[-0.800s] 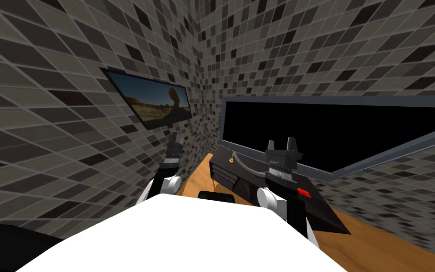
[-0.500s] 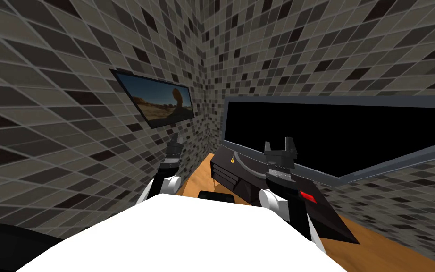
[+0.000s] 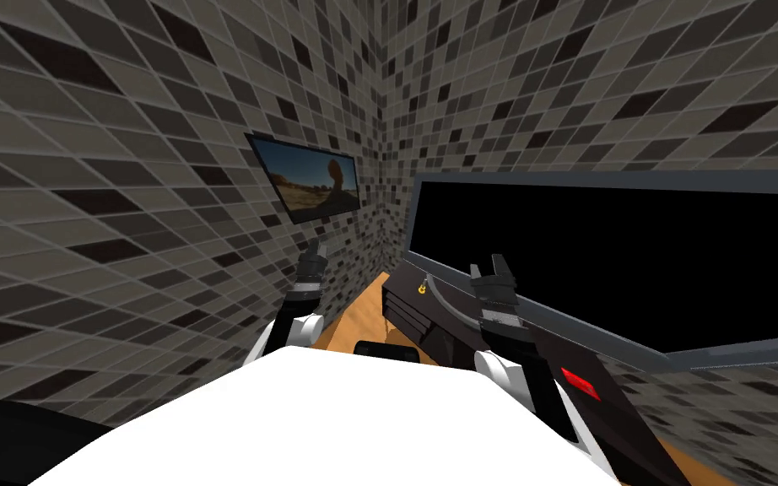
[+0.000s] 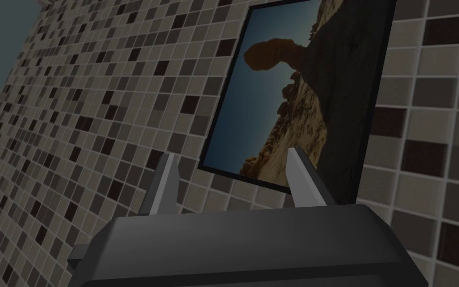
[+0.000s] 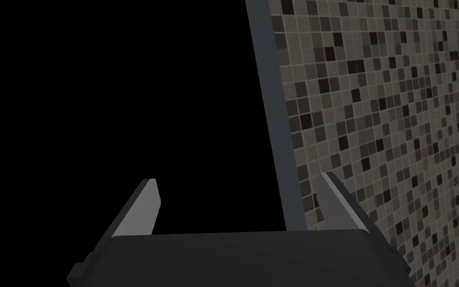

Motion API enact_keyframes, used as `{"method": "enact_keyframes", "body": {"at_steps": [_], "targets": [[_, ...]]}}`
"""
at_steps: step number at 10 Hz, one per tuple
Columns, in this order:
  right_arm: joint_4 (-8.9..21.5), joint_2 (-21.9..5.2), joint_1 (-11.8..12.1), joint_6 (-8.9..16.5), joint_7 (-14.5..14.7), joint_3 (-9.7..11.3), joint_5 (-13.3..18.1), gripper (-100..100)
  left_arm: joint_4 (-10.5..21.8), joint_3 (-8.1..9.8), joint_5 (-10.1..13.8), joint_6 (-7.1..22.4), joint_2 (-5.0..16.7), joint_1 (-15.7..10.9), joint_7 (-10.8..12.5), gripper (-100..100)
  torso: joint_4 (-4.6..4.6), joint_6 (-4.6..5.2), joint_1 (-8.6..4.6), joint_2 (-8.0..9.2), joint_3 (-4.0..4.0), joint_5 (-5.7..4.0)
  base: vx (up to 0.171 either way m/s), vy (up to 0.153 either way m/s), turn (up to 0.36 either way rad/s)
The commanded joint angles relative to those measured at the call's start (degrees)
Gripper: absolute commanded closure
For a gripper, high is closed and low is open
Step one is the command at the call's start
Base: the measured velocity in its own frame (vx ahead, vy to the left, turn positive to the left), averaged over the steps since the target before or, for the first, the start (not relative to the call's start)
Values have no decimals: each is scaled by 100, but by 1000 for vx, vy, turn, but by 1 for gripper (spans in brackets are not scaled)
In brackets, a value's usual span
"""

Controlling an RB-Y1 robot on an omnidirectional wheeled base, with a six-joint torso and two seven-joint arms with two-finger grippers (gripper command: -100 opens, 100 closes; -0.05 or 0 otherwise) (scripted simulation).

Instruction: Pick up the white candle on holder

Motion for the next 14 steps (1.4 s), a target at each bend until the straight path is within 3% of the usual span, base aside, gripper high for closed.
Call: {"method": "enact_keyframes", "body": {"at_steps": [1,3,6,7,11,12,14], "targets": [[134,-191,143,187,226,-51,-59,-100,0,0,0,0,0,0,0,0,0,0,0,0,0,0,-39,-62,339],[216,-305,233,319,368,-90,-103,-100,0,0,0,0,0,1,0,0,1,3,-1,3,2,0,-30,-52,214],[487,-656,532,748,834,-209,-250,-100,0,0,0,0,0,0,0,0,0,0,10,-4,-2,2,-30,-39,354],[487,-656,532,748,834,-209,-250,-100,0,0,0,0,0,1,0,0,0,2,-1,-1,-1,0,-33,-55,141],[918,-1142,982,1354,1500,-336,-487,-100,0,1,0,0,0,1,0,0,0,3,-3,0,0,0,-39,-47,388],[918,-1142,982,1360,1503,-336,-487,-100,0,1,0,0,1,1,0,0,0,3,-7,-1,0,-2,-27,-38,197],[1167,-1382,1216,1660,1838,-372,-622,-100,0,1,0,0,0,2,0,0,-2,5,7,-11,-6,1,-22,-24,314]]}}
